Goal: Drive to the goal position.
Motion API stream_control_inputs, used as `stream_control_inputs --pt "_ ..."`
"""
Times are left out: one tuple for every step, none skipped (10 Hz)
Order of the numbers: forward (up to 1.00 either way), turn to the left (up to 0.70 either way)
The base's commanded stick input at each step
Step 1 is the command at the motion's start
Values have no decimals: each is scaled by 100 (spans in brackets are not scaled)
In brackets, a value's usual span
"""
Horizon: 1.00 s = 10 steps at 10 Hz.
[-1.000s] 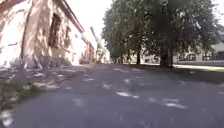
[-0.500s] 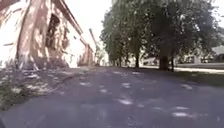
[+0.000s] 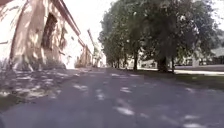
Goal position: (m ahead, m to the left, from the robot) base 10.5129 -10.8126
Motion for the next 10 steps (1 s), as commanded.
stream_control_inputs --pt "70 0" --pt "70 0" --pt "70 0" --pt "70 0" --pt "70 0" --pt "70 0" --pt "70 0" --pt "70 0" --pt "70 0" --pt "70 0"
